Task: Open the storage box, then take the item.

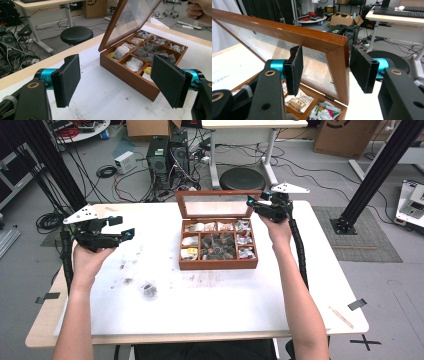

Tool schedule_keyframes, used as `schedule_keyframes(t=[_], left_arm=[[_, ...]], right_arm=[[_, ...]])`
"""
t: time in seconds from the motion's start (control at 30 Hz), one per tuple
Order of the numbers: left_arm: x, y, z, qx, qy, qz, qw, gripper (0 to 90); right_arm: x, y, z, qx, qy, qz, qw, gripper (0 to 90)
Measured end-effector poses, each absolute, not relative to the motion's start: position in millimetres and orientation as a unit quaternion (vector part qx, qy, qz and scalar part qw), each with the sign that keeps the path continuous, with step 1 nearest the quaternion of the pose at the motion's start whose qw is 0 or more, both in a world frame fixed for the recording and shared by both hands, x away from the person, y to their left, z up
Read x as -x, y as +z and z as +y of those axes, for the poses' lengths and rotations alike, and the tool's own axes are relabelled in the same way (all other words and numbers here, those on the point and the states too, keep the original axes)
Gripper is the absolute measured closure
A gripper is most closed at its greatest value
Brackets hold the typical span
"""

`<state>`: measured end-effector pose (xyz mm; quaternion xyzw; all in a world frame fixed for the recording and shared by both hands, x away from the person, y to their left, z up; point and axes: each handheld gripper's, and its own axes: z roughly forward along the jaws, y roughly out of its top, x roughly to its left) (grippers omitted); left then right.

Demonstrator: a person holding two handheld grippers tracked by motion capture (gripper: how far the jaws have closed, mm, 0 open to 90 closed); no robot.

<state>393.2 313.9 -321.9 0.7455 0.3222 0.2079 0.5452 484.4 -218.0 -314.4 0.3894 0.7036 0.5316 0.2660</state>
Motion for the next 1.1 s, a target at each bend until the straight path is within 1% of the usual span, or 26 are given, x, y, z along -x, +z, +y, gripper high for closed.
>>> schedule_keyframes(t=[0.27, 0.43, 0.77, 0.9, 0.93, 1.1], left_arm=[[-390.3, -319.6, 313.0, -0.744, 0.209, 0.317, 0.549, 24.2], [-392.6, -315.9, 304.9, -0.746, 0.204, 0.305, 0.556, 24.2], [-402.5, -305.2, 271.2, -0.765, 0.184, 0.27, 0.555, 24.2], [-409.7, -303.9, 256.9, -0.771, 0.167, 0.264, 0.556, 24.2], [-415.1, -304.3, 248.9, -0.775, 0.154, 0.261, 0.555, 24.2], [-424.4, -303.4, 231.5, -0.79, 0.142, 0.253, 0.54, 24.2]], right_arm=[[-484.8, -314.7, -218.0, -0.391, 0.533, 0.702, 0.265, 45.7], [-484.8, -314.8, -218.2, -0.39, 0.534, 0.702, 0.264, 45.6], [-484.2, -314.5, -217.9, -0.39, 0.533, 0.703, 0.262, 44.8], [-484.3, -314.3, -217.7, -0.391, 0.535, 0.7, 0.265, 44.9], [-484.5, -314.3, -217.6, -0.391, 0.535, 0.7, 0.265, 44.9], [-485.8, -314.4, -218.3, -0.391, 0.538, 0.698, 0.263, 44.9]])
